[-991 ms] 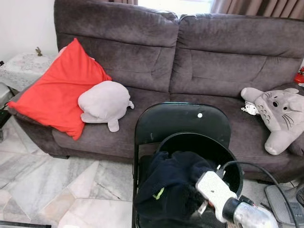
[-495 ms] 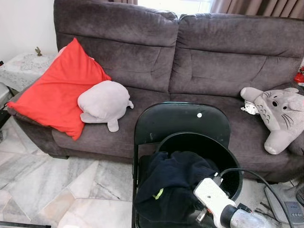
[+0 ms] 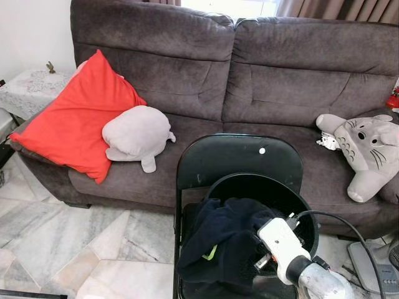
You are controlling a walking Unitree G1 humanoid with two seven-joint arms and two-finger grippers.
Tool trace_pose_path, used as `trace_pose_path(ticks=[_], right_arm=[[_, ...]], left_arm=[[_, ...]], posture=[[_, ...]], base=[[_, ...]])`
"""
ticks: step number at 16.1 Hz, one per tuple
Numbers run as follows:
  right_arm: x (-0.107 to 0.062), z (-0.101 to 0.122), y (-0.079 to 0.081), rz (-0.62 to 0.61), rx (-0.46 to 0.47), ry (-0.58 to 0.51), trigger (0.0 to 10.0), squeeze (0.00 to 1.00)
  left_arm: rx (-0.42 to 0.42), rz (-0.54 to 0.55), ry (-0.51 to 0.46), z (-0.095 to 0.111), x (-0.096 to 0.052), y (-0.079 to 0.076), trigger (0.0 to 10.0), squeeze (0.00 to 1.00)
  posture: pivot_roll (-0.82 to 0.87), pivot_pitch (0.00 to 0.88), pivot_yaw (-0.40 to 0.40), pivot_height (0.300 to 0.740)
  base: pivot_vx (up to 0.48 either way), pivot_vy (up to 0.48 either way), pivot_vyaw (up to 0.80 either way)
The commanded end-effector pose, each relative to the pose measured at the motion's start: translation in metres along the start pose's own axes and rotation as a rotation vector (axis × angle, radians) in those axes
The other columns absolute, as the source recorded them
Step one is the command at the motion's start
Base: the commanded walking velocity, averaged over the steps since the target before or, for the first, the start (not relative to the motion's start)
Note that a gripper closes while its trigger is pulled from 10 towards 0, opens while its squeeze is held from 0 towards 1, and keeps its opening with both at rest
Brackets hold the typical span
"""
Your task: Hang hanger
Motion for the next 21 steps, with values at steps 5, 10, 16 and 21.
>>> trace_pose_path(ticks=[5, 10, 16, 21], right_arm=[[-0.006, -0.026, 0.015, 0.120, 0.003, 0.158, 10.0, 0.00], [-0.006, -0.022, 0.023, 0.195, 0.019, 0.141, 10.0, 0.00], [0.003, -0.027, 0.016, 0.125, 0.014, 0.167, 10.0, 0.00], [0.008, -0.034, 0.002, -0.007, 0.021, 0.177, 10.0, 0.00]], left_arm=[[0.011, -0.008, 0.030, -0.007, -0.001, -0.002, 10.0, 0.00], [0.010, -0.009, 0.030, -0.007, -0.001, -0.001, 10.0, 0.00], [0.007, -0.009, 0.029, -0.006, -0.001, -0.002, 10.0, 0.00], [0.005, -0.010, 0.029, -0.006, -0.001, -0.002, 10.0, 0.00]], posture=[[-0.13, 0.080, -0.025, 0.740], [-0.13, 0.083, -0.025, 0.740], [-0.13, 0.086, -0.025, 0.740], [-0.13, 0.087, -0.026, 0.740]], base=[[0.000, 0.000, 0.00], [0.000, 0.000, 0.00], [0.000, 0.000, 0.00], [0.000, 0.000, 0.00]])
Point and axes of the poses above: a point about 5 cm out from each wrist's last joint towards the gripper, its own x axis pointing out of the wrist towards the gripper, its own z axis along the axis of the wrist's last joint, y = z × x, the point moved 2 cm from there along x, pointing out of the wrist towards the gripper, and after that the axes turned 2 degrees about x, right-handed, at the moved point
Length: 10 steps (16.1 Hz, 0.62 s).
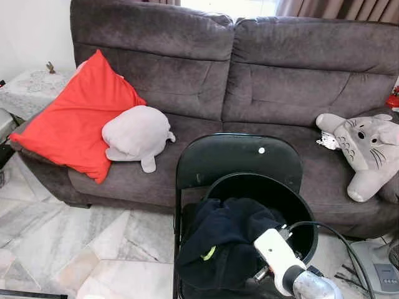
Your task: Hang hanger
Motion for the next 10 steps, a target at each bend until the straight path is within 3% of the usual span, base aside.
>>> trace_pose_path(ticks=[1, 4, 6, 7, 10], right_arm=[[0.000, -0.001, -0.005, -0.046, 0.011, -0.007, 10.0, 0.00], [0.002, -0.001, -0.010, -0.112, 0.029, -0.033, 10.0, 0.00], [0.005, -0.001, -0.007, -0.080, 0.030, -0.057, 10.0, 0.00], [0.005, 0.003, -0.004, -0.056, 0.078, -0.084, 10.0, 0.00], [0.009, -0.011, 0.006, -0.011, 0.165, 0.009, 10.0, 0.00]], left_arm=[[0.006, -0.007, 0.030, -0.007, -0.001, -0.001, 10.0, 0.00], [0.008, -0.008, 0.031, -0.007, -0.001, -0.001, 10.0, 0.00], [0.011, -0.009, 0.030, -0.007, -0.001, -0.001, 10.0, 0.00], [0.011, -0.009, 0.030, -0.007, -0.001, -0.001, 10.0, 0.00], [0.014, -0.012, 0.031, -0.007, -0.001, -0.001, 10.0, 0.00]], posture=[[-0.13, 0.090, -0.026, 0.740], [-0.13, 0.090, -0.025, 0.740], [-0.12, 0.090, -0.025, 0.740], [-0.13, 0.090, -0.024, 0.740], [-0.12, 0.091, -0.023, 0.740]], base=[[0.000, 0.000, 0.00], [0.000, 0.000, 0.00], [0.000, 0.000, 0.00], [0.000, 0.000, 0.00], [0.000, 0.000, 0.00]])
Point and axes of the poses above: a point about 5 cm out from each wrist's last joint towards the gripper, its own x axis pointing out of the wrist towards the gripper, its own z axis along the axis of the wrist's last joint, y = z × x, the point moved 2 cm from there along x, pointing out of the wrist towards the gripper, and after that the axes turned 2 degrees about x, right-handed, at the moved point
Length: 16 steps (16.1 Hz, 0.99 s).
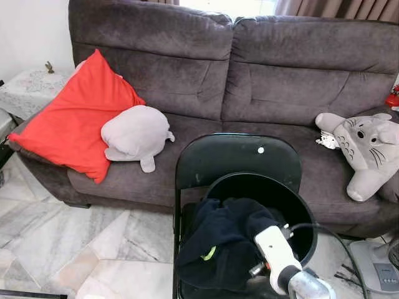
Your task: Hang hanger
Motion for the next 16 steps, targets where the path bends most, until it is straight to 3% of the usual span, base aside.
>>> trace_pose_path(ticks=[1, 2, 4, 7, 16], right_arm=[[0.000, -0.006, 0.000, 0.000, 0.062, 0.027, 10.0, 0.00], [0.002, -0.002, 0.001, 0.008, 0.146, 0.008, 10.0, 0.00], [0.002, 0.000, 0.000, 0.012, 0.229, 0.006, 10.0, 0.00], [0.003, -0.008, -0.001, -0.013, 0.351, 0.075, 10.0, 0.00], [0.011, -0.011, -0.001, -0.031, 0.330, 0.092, 9.8, 0.00]], left_arm=[[0.013, -0.008, 0.032, -0.007, -0.001, -0.001, 10.0, 0.00], [0.013, -0.007, 0.031, -0.007, -0.001, -0.001, 10.0, 0.00], [0.014, -0.006, 0.031, -0.007, -0.001, -0.001, 10.0, 0.00], [0.015, -0.008, 0.031, -0.007, -0.001, -0.001, 10.0, 0.00], [0.016, -0.008, 0.031, -0.008, -0.001, -0.001, 10.0, 0.00]], posture=[[-0.12, 0.091, -0.023, 0.740], [-0.12, 0.092, -0.023, 0.740], [-0.12, 0.091, -0.024, 0.740], [-0.12, 0.091, -0.024, 0.740], [-0.11, 0.088, -0.024, 0.740]], base=[[0.000, 0.000, 0.00], [0.000, 0.000, 0.00], [0.000, 0.000, 0.00], [0.000, 0.000, 0.00], [0.000, 0.000, 0.00]])
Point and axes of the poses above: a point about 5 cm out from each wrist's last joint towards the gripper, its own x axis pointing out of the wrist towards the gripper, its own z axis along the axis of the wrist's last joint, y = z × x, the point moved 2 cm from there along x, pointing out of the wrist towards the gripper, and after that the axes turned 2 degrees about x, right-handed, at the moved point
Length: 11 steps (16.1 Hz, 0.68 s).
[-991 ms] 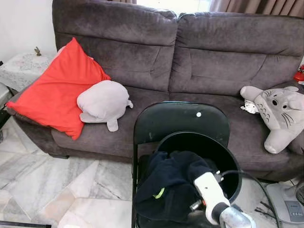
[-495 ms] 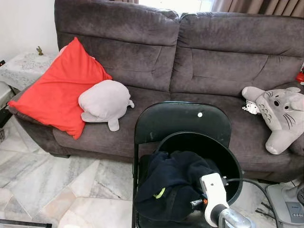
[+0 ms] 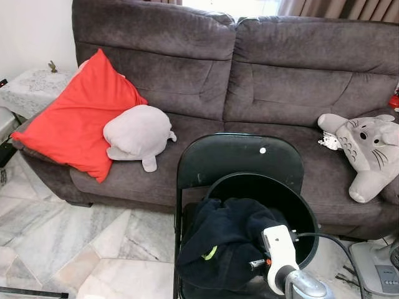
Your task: Hang hanger
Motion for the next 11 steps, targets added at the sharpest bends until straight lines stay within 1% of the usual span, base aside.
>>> trace_pose_path(ticks=[1, 4, 5, 8, 9, 10, 11], right_arm=[[0.001, -0.003, -0.001, -0.009, -0.001, 0.006, 0.0, 0.00], [0.001, -0.003, -0.003, -0.028, -0.001, 0.003, 0.0, 0.00], [0.002, -0.002, -0.006, -0.036, -0.004, -0.004, 0.0, 0.00], [0.001, 0.005, -0.011, -0.060, -0.022, -0.044, 0.0, 0.00], [0.000, 0.014, -0.012, -0.079, -0.072, -0.093, 0.0, 0.00], [-0.001, 0.019, -0.013, -0.087, -0.082, -0.119, 0.0, 0.00], [-0.004, 0.032, -0.010, -0.079, -0.115, -0.189, 0.0, 0.00]], left_arm=[[0.015, -0.006, 0.031, -0.008, -0.001, -0.001, 10.0, 0.00], [0.017, -0.006, 0.032, -0.008, -0.001, 0.000, 10.0, 0.00], [0.018, -0.006, 0.032, -0.008, -0.001, 0.000, 10.0, 0.00], [0.020, -0.003, 0.031, -0.008, -0.001, 0.000, 10.0, 0.00], [0.020, -0.002, 0.031, -0.008, -0.001, 0.000, 10.0, 0.00], [0.020, -0.001, 0.031, -0.008, -0.001, 0.000, 10.0, 0.00], [0.021, 0.001, 0.031, -0.008, -0.001, 0.001, 10.0, 0.00]], posture=[[-0.12, 0.087, -0.023, 0.740], [-0.12, 0.085, -0.023, 0.740], [-0.12, 0.083, -0.023, 0.740], [-0.12, 0.085, -0.022, 0.740], [-0.12, 0.086, -0.022, 0.740], [-0.12, 0.087, -0.022, 0.740], [-0.12, 0.087, -0.021, 0.740]], base=[[0.000, 0.000, 0.00], [0.000, 0.000, 0.00], [0.000, 0.000, 0.00], [0.000, 0.000, 0.00], [0.000, 0.000, 0.00], [0.000, 0.000, 0.00], [0.000, 0.000, 0.00]])
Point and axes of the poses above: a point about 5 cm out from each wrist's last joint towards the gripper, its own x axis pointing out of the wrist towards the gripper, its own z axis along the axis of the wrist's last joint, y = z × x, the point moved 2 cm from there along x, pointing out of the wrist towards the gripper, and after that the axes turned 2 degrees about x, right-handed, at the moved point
